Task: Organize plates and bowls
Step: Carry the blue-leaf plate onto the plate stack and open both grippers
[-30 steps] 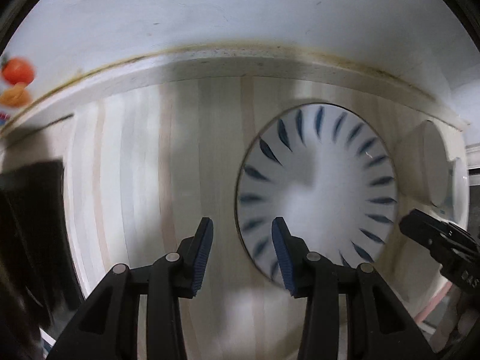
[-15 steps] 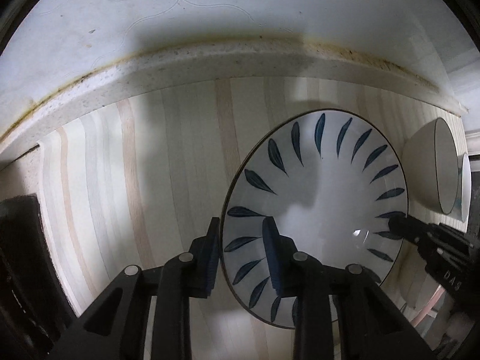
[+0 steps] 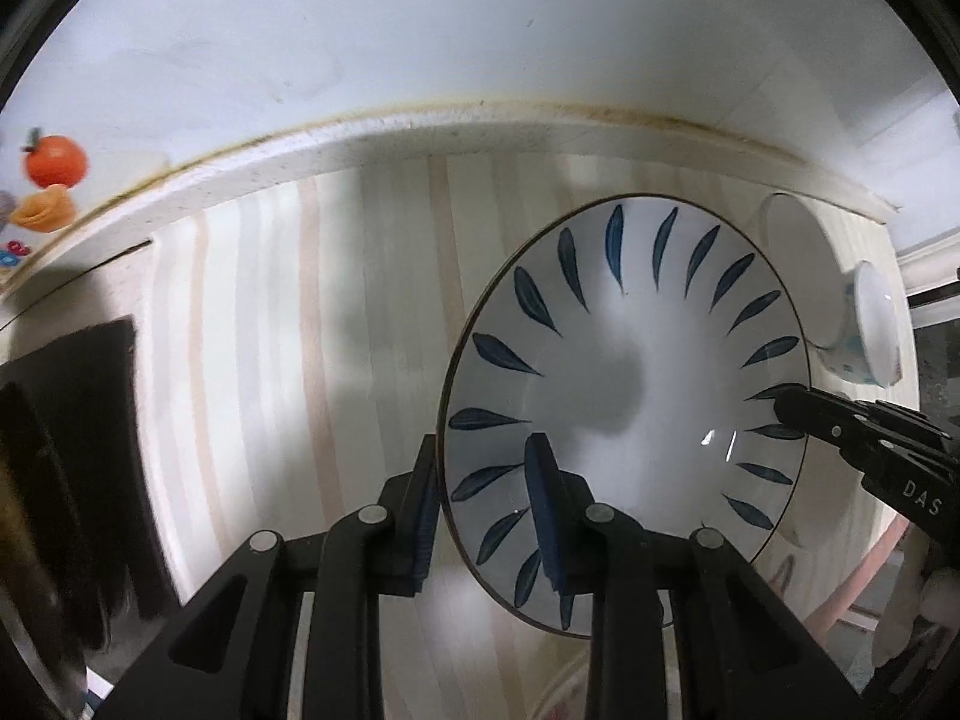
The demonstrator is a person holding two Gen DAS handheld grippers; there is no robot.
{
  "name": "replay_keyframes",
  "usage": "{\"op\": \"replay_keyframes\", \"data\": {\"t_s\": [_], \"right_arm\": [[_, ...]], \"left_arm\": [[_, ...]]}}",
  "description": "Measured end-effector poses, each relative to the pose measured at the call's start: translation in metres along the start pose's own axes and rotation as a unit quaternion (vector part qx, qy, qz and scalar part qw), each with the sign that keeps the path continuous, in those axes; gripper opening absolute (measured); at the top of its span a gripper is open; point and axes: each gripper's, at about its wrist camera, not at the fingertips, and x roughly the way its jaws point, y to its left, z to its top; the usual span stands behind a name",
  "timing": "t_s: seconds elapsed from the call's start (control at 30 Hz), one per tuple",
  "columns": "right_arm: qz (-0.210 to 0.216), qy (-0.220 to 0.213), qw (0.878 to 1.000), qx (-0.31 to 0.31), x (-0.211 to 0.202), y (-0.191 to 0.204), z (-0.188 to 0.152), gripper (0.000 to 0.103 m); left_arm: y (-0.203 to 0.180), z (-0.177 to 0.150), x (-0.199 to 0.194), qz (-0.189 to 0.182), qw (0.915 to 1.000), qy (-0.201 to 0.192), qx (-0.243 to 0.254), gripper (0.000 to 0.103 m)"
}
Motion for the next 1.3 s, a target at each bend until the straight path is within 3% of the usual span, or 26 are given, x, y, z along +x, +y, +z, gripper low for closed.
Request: {"op": "replay_keyframes", "data": {"t_s": [0.3, 0.6, 1.0, 1.3], "right_arm": [[0.012, -0.014, 1.000, -0.016, -0.056, 0.003, -0.049, 0.010], [0.030, -0.014, 0.999, -0.015, -0.092, -0.010, -0.119, 0.010], [0.036, 0.032, 0.999, 0.011, -0.064, -0.050, -0.197, 0.010], [0.034, 0.057, 0.998, 0.005, -0.032, -0.061, -0.213, 0.010]], "left_arm": [[-0.019, -0.052, -0.052, -0.005, 0.9995, -0.028, 0.011, 0.025], [-0.043, -0.114, -0.066, -0.021, 0.9995, -0.025, 0.003, 0.025], [-0.073, -0.183, -0.017, -0.009, 0.9988, 0.047, 0.009, 0.025], [-0.072, -0.184, 0.009, 0.009, 0.9977, 0.067, -0.005, 0.025]]}}
